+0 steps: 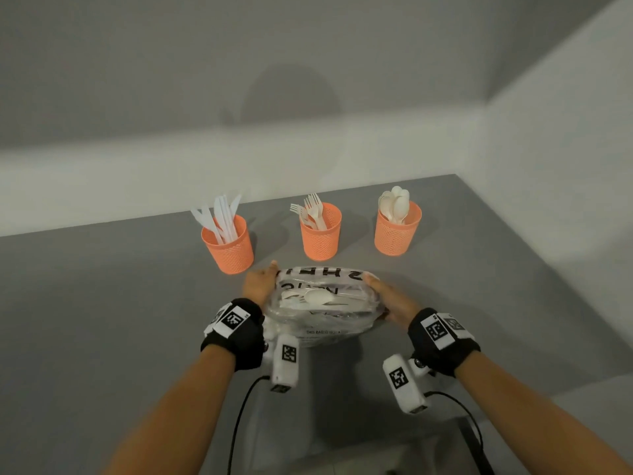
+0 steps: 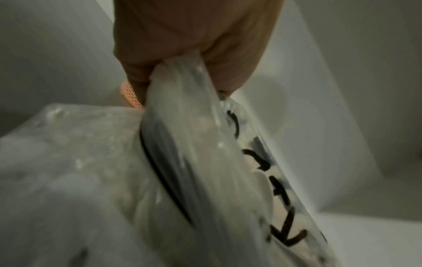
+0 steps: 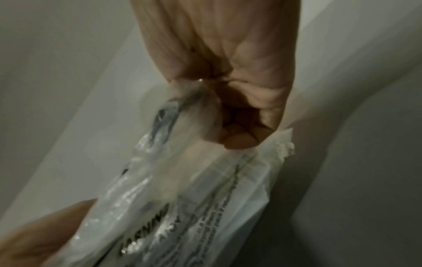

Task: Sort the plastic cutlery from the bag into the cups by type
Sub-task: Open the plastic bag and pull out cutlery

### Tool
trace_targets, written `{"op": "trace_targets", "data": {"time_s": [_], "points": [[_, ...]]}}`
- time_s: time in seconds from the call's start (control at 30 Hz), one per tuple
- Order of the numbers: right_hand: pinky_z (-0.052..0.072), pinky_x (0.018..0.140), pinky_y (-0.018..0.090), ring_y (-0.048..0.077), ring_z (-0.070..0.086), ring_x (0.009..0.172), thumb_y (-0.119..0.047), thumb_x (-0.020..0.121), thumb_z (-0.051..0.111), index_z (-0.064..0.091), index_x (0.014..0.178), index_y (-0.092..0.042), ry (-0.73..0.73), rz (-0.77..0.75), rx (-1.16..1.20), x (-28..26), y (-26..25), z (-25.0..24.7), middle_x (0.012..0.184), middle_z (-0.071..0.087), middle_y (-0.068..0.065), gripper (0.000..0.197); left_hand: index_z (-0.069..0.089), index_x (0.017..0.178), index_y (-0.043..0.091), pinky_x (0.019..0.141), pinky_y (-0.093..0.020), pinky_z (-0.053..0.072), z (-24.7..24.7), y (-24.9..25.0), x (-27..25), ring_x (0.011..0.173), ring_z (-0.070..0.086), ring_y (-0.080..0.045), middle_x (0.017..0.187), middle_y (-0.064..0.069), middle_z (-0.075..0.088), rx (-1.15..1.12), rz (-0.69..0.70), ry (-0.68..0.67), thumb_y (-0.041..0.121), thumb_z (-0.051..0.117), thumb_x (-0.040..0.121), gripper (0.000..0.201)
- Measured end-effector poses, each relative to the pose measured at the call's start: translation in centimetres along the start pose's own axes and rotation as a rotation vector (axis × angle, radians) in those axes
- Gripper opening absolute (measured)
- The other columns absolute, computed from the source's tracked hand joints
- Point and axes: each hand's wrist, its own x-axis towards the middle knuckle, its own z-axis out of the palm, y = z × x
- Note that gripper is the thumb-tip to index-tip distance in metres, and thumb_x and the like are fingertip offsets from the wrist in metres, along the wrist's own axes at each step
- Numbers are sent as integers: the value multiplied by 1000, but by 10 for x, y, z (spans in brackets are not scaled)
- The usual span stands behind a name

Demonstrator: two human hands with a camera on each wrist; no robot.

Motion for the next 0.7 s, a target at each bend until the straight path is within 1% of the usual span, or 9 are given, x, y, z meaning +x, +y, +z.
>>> {"op": "trace_targets", "data": {"time_s": [0.13,0.2,0.27,0.3,0.37,0.43,0.5,0.57,0.7], "points": [[53,55,21,18,65,70,-47,93,45,61,116,0,-13,-9,-189,-5,0,-9,92,67,14,54,46,53,5,71,-31,37,1,-4,3,70,48,-26,67,-14,52,175,-44,5,18,46,95,44],[50,44,19,13,64,55,-41,95,46,56,118,-1,-67,43,-166,-9,1,-14,85,64,12,47,55,70,-2,75,-34,41,-1,-8,1,80,57,-32,83,-23,59,225,-42,25,21,44,96,37],[52,59,26,21,66,67,-37,95,48,55,110,-2,29,-63,-291,-6,2,-17,93,63,15,38,51,104,-5,84,-40,45,-3,-7,-6,94,60,-38,103,-26,61,230,42,75,25,42,96,31],[50,70,30,24,63,80,-33,93,53,55,105,-1,145,-196,-392,-4,2,-19,95,61,13,34,46,110,0,85,-41,46,-4,-4,-12,95,59,-36,108,-21,59,234,125,93,24,44,95,28],[39,78,30,20,52,92,-26,87,62,54,94,-9,303,-505,-537,-8,-3,-14,99,52,4,21,49,105,8,83,-34,43,-8,0,-25,90,53,-24,110,-8,49,313,313,82,21,53,91,20],[33,81,28,18,46,103,-27,83,65,55,87,-16,240,-656,-747,-14,-9,1,106,47,2,15,55,98,12,87,-30,40,-10,0,-36,93,47,-20,111,-4,40,462,401,12,18,60,86,14],[35,89,31,22,45,114,-29,85,62,62,87,-15,169,-601,-936,-10,-10,18,114,49,7,14,59,102,12,93,-30,38,-8,-4,-42,103,51,-27,120,-9,41,601,343,-47,19,60,85,18],[41,93,35,27,51,108,-19,87,56,67,90,-13,182,-519,-979,-4,-10,25,112,53,11,13,57,114,11,96,-32,39,-7,-8,-47,108,54,-32,127,-13,40,682,222,-91,20,58,86,29],[40,100,35,31,50,118,2,82,48,57,124,-14,131,-370,-947,-8,-3,21,127,52,12,45,47,124,8,95,-36,41,-7,-6,-50,109,54,-35,128,-16,41,714,128,-169,10,61,82,44]]}}
